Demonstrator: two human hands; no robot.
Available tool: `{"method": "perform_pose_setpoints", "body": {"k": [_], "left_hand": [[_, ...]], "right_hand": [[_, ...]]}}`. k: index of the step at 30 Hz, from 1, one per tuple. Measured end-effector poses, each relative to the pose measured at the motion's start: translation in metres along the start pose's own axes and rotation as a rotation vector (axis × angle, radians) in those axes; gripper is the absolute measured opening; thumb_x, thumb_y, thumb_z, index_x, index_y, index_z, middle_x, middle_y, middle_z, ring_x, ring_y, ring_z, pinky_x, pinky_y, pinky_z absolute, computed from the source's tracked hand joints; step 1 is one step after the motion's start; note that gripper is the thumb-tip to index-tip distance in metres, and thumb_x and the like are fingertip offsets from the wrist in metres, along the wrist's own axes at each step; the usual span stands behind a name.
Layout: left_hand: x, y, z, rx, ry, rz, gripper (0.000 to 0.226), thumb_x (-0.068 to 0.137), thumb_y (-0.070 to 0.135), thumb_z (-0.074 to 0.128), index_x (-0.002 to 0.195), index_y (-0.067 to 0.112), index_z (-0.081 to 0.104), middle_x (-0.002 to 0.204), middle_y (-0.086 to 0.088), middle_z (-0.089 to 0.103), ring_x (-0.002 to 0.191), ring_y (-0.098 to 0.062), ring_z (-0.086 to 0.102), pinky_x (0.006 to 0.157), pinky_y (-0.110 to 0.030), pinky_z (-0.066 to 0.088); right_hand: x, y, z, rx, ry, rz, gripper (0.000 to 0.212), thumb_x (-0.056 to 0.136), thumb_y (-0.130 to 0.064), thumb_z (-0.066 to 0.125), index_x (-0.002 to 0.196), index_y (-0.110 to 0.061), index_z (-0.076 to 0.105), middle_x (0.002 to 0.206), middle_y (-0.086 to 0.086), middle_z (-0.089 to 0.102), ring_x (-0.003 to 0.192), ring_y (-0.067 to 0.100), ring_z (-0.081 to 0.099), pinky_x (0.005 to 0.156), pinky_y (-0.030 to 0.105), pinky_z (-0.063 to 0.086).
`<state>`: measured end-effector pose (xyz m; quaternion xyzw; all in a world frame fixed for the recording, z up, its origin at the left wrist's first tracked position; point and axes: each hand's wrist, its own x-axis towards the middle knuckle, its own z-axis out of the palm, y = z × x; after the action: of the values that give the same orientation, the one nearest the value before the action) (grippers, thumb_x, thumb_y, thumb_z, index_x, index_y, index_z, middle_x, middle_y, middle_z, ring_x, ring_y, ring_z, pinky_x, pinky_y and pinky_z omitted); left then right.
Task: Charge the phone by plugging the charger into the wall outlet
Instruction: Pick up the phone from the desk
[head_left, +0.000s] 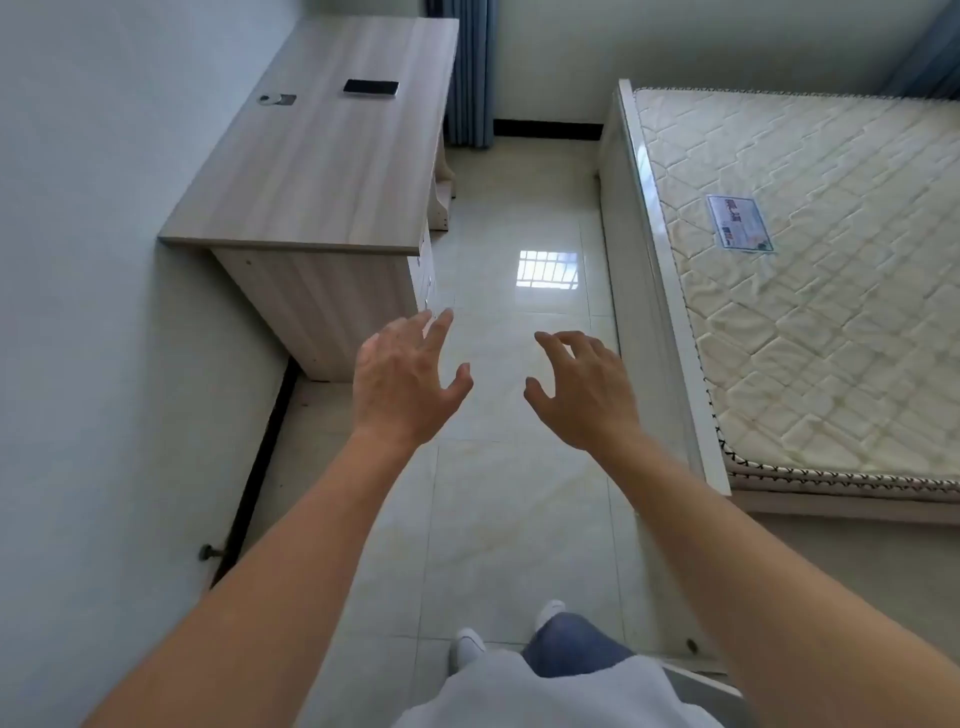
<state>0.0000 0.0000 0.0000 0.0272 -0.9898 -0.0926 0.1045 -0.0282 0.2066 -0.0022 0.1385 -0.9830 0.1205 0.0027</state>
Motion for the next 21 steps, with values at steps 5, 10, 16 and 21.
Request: {"method": "perform_pose_setpoints", "body": {"k": [5,10,16,21], "left_hand": [[0.034,0.01,0.015,0.002,-0.028,0.032,0.071,0.086,0.059,0.035,0.147,0.025,0.043,0.145,-0.005,0.053,0.132,-0.027,0.049,0.106,-0.05,0.042],[0.091,0.026,0.038,0.016,-0.027,0.051,0.07,0.086,0.059,0.035,0.146,0.025,0.044,0.144,-0.005,0.055,0.131,-0.028,0.05,0.106,-0.051,0.042],[0.185,0.068,0.067,0.023,-0.054,0.022,0.069,0.086,0.058,0.037,0.146,0.026,0.043,0.145,-0.005,0.054,0.132,-0.028,0.049,0.106,-0.049,0.042],[0.261,0.106,0.087,0.026,-0.06,0.018,0.066,0.089,0.055,0.047,0.148,0.026,0.041,0.147,-0.005,0.052,0.132,-0.028,0.048,0.107,-0.051,0.043]], "right_hand": [[0.03,0.021,0.001,0.008,0.009,0.028,0.058,0.09,-0.044,0.053,0.142,-0.021,0.044,0.14,0.009,0.053,0.129,0.03,0.049,0.108,0.044,0.038],[0.084,0.052,0.002,0.015,0.018,0.026,0.058,0.089,-0.045,0.053,0.141,-0.021,0.044,0.141,0.009,0.054,0.129,0.03,0.049,0.108,0.045,0.038],[0.171,0.113,-0.01,0.009,0.013,0.015,0.059,0.09,-0.045,0.053,0.142,-0.021,0.043,0.142,0.009,0.053,0.131,0.03,0.048,0.109,0.045,0.037],[0.241,0.16,-0.027,0.032,0.007,0.023,0.059,0.089,-0.045,0.054,0.142,-0.021,0.044,0.141,0.009,0.054,0.13,0.03,0.049,0.108,0.045,0.038]]}}
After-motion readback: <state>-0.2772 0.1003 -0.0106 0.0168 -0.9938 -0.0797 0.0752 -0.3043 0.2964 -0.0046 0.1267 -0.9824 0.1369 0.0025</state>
